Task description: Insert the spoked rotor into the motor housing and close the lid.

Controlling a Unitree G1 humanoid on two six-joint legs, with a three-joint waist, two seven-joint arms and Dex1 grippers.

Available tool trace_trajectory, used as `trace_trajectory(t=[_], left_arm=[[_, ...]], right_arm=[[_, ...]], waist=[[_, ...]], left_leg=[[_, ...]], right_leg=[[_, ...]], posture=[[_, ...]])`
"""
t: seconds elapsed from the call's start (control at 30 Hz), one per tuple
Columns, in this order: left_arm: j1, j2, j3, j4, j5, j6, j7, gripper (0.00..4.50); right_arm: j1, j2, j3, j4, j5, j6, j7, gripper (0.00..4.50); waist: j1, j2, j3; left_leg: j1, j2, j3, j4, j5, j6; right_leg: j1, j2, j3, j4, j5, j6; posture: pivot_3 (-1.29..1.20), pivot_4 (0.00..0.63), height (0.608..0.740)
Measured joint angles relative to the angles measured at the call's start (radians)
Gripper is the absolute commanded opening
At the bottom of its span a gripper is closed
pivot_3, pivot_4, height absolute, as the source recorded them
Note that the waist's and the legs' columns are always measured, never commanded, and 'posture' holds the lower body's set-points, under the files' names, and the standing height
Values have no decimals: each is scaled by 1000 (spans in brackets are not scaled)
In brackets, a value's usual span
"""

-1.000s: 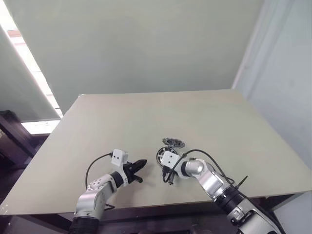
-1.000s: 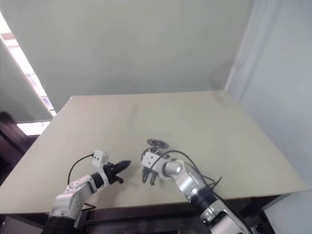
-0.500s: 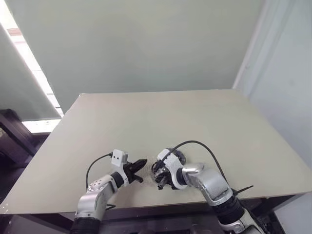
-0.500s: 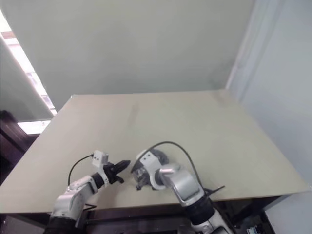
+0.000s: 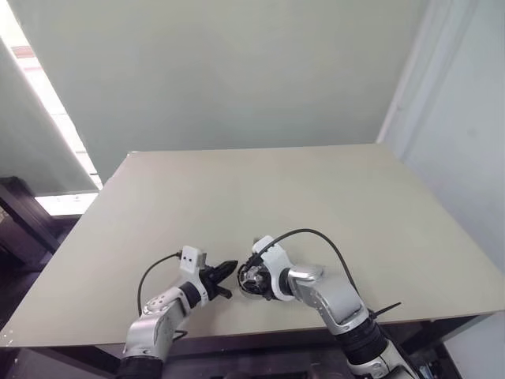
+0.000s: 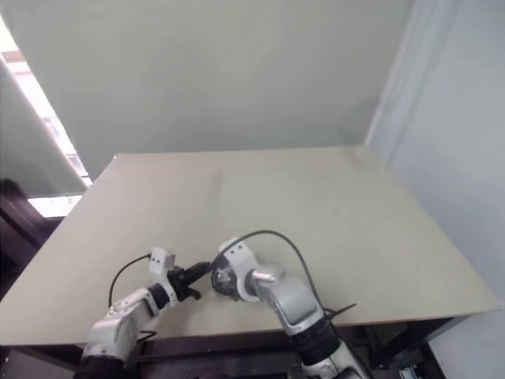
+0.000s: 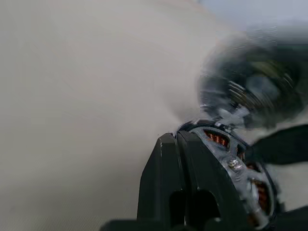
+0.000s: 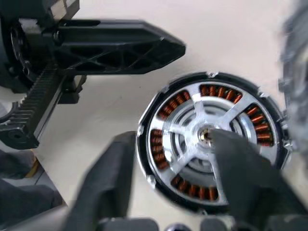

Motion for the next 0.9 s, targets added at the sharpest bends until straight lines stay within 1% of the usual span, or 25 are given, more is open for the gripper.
trace_trajectory(t=[0.07, 0.1, 0.17, 0.2, 0.3, 0.33, 0.43, 0.47, 0.53, 0.63, 0.77, 0.9], left_arm=[[1, 1, 3, 0, 0, 0, 0, 0], [1, 3, 4, 0, 0, 0, 0, 0], [2, 6, 5, 0, 0, 0, 0, 0], [1, 9, 5, 0, 0, 1, 0, 0], [-1, 24, 9, -1, 0, 7, 0, 0], [-2, 29, 9, -1, 0, 9, -1, 0], [-7, 37, 12, -1, 0, 16, -3, 0], [-9, 37, 12, -1, 0, 19, -4, 0], [-14, 42, 10, -1, -1, 27, -13, 0], [-16, 67, 7, -3, -2, 48, -35, 0], [-6, 111, 12, -16, -8, 81, -58, 0], [18, 134, 13, -42, -16, 109, -72, 0]], right_arm=[[0, 3, -3, -2, 7, -3, -9, 4254], [-2, 0, -3, -10, 19, 0, -6, 4480], [-11, -18, 2, -39, 36, 11, 13, 4480], [-20, -58, 20, -71, 43, 13, 37, 4480], [-52, -235, 101, -192, 69, -18, 151, 4480], [-59, -326, 144, -242, 69, -61, 203, 4480], [-59, -453, 218, -268, 51, -147, 274, 4480], [-57, -478, 235, -266, 45, -173, 289, 4480], [-49, -505, 259, -262, 24, -244, 301, 4480], [-49, -518, 287, -228, -20, -342, 305, 4480], [-36, -499, 305, -145, -67, -467, 292, 4480], [-29, -467, 308, -88, -100, -540, 288, 4480]], waist=[[0, 0, 0], [0, 0, 0], [0, 0, 0], [0, 0, 0], [1, 0, 0], [1, 0, 0], [0, 0, 0], [-2, 0, 0], [-4, 0, 0], [-3, -1, 0], [-3, -1, 1], [-1, -1, 1]], left_leg=[[0, 0, 0, 0, 0, 0], [0, 0, 0, 0, 0, 0], [0, 0, 0, 0, 0, 0], [0, 0, 0, 0, 0, 0], [-1, -1, 0, 1, 0, 0], [-1, -1, -1, 1, 0, 0], [0, 0, -1, 0, 0, 0], [0, 1, -1, -1, 0, 0], [0, 1, -1, -1, 0, 0], [0, 1, -1, 0, 0, 0], [-1, 1, 0, 0, 0, 0], [-1, 1, -1, 0, 0, 0]], right_leg=[[0, 0, 0, 0, 0, 0], [0, 0, 0, 0, 0, 0], [0, 0, 0, 0, 0, 0], [0, 0, 0, -1, 0, 0], [1, -1, -1, -2, 0, 0], [1, -1, -2, -3, 0, 0], [1, -1, -2, -2, 0, 0], [1, 0, -3, -2, 0, 0], [0, 0, -3, -2, 0, 0], [1, 0, -3, -2, 0, 0], [1, 0, -3, -2, 0, 0], [1, -1, -3, -2, 0, 0]], posture=[[0, 0, 740], [0, 0, 740], [0, 0, 740], [0, 0, 740], [0, 0, 740], [0, 0, 740], [0, 0, 740], [0, 0, 740], [0, 0, 740], [0, 0, 740], [0, 0, 740], [0, 0, 740]])
